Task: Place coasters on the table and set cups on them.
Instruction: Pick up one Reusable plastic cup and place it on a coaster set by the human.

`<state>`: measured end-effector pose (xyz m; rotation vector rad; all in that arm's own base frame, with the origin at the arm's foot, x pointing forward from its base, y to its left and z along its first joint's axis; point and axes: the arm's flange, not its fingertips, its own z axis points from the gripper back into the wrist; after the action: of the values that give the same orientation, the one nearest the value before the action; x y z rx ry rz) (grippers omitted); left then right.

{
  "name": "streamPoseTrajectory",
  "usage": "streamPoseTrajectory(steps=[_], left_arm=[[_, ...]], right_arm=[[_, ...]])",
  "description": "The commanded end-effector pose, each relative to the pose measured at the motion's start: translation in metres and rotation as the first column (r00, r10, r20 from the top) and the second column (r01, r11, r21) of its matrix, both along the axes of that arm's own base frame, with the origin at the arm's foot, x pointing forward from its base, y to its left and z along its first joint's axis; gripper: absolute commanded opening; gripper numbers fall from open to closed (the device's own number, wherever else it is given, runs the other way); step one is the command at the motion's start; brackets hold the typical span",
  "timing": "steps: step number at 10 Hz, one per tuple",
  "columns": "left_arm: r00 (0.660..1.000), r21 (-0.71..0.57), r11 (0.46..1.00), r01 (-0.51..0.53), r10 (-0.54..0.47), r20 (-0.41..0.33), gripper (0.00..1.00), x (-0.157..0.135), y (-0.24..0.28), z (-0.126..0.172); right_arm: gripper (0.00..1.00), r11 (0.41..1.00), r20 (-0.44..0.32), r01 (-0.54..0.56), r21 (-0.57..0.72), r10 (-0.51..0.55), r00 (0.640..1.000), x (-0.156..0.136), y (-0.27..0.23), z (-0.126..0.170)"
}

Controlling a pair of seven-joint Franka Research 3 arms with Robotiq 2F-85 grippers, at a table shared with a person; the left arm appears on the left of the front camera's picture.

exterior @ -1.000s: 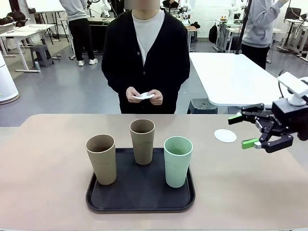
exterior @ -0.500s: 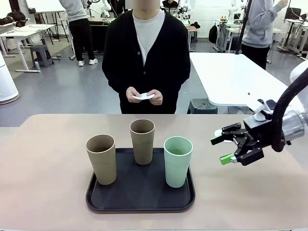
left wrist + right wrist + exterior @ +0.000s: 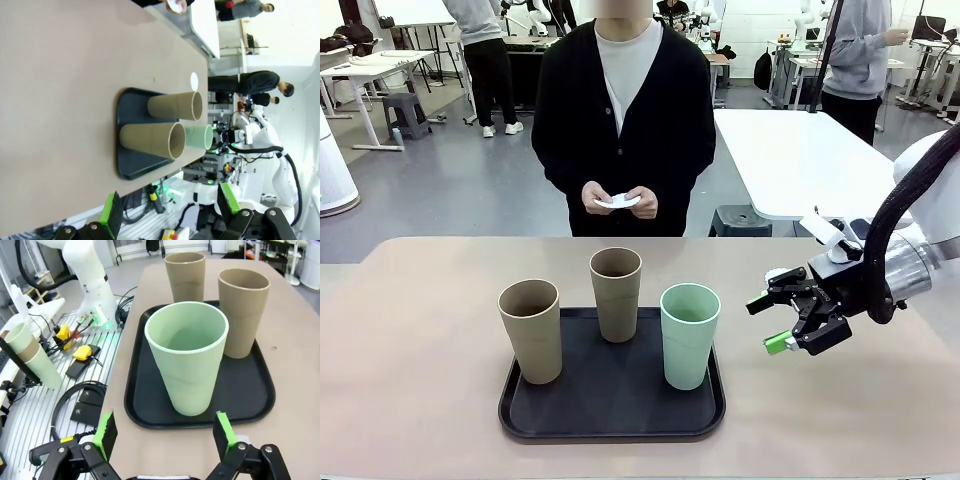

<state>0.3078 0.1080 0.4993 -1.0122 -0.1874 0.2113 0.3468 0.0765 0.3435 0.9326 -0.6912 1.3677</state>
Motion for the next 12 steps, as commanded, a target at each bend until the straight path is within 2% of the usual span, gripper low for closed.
streamPoseTrajectory(steps=[1, 7, 9, 12], left_arm=[[1.0, -0.011, 1.0, 0.0, 0.0, 0.009, 1.0, 0.0, 0.001, 0.0], [1.0, -0.011, 1.0, 0.0, 0.0, 0.009, 1.0, 0.0, 0.001, 0.0], [1.0, -0.011, 1.0, 0.0, 0.0, 0.009, 1.0, 0.0, 0.001, 0.0], [1.0, -0.011, 1.0, 0.0, 0.0, 0.009, 1.0, 0.0, 0.001, 0.0]], right_arm=[[1.0, 1.0, 0.008, -0.009, -0.002, 0.01, 1.0, -0.001, 0.0, 0.003], [1.0, 1.0, 0.007, -0.003, 0.0, 0.003, 1.0, 0.0, 0.0, 0.003], [1.0, 0.995, 0.088, 0.09, 0.047, -0.094, 0.992, 0.009, -0.001, -0.016], [1.0, 0.987, 0.1, 0.145, 0.072, -0.152, 0.983, 0.009, -0.008, -0.042]])
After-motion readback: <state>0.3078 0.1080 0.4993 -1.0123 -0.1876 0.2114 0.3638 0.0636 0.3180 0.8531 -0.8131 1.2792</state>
